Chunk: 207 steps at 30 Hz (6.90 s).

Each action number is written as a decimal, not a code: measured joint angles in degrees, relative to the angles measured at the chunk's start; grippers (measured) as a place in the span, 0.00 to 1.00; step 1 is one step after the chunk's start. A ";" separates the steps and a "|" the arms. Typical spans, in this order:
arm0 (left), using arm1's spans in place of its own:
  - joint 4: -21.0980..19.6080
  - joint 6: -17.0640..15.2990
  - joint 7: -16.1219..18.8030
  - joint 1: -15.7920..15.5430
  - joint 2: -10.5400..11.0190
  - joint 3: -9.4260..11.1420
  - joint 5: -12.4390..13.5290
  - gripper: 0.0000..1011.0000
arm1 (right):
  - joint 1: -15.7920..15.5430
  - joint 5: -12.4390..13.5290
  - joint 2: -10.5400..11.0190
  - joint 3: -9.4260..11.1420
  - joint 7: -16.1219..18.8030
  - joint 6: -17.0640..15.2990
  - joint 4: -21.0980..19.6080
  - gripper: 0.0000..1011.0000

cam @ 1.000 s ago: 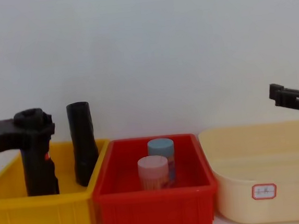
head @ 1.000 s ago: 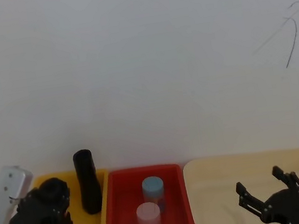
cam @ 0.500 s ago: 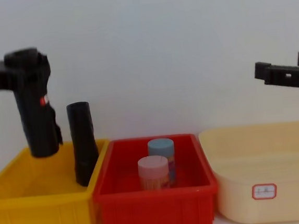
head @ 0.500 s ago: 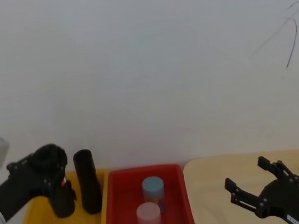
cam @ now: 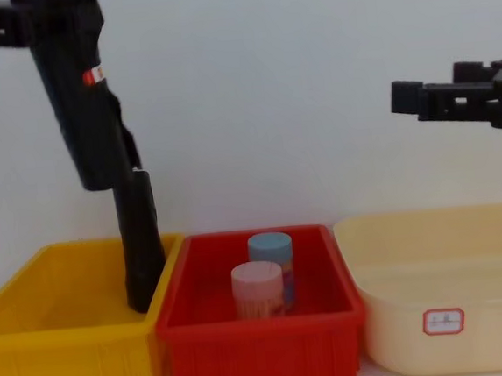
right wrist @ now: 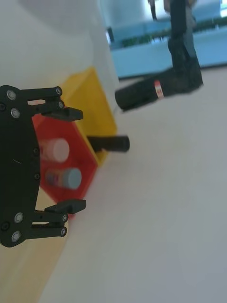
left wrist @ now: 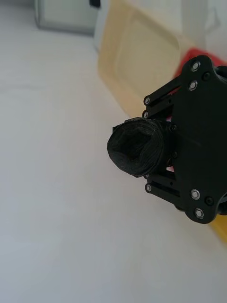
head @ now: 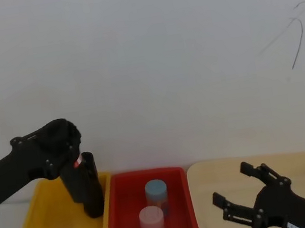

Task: Pick up the garbage bag with the one hand and transfer it to the other hand.

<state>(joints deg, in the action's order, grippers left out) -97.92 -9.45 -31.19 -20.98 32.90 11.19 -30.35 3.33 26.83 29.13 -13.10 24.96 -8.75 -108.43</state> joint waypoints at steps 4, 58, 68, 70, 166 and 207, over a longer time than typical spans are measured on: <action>-1.51 -1.77 -2.62 -0.53 0.70 0.02 -2.75 0.39 | 0.62 1.16 1.24 -0.55 2.58 -0.80 -0.75 0.99; -2.85 -8.98 -13.15 -5.44 -1.57 12.91 -10.92 0.39 | 17.84 5.33 -0.33 -15.57 17.71 -7.68 13.28 0.99; -2.91 -9.24 -13.40 -6.19 -1.87 13.82 -11.61 0.39 | 18.98 5.32 -0.88 -16.46 17.74 -7.16 15.44 0.98; -2.91 -9.28 -13.43 -6.30 -1.91 13.96 -11.71 0.39 | 19.09 5.33 -0.94 -16.56 17.75 -7.14 15.66 0.96; -2.59 -4.62 6.36 4.17 2.00 0.61 -17.40 0.99 | 15.88 5.38 -1.27 -8.04 -8.96 -7.82 16.11 0.56; -0.85 -1.14 24.11 6.32 -0.88 3.06 -4.03 0.99 | 16.96 4.12 -3.37 -5.10 -13.48 -9.26 25.70 0.99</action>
<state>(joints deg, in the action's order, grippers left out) -98.76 -10.58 -7.08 -14.66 32.02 14.25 -34.39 20.29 30.95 25.76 -18.21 11.48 -18.01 -82.73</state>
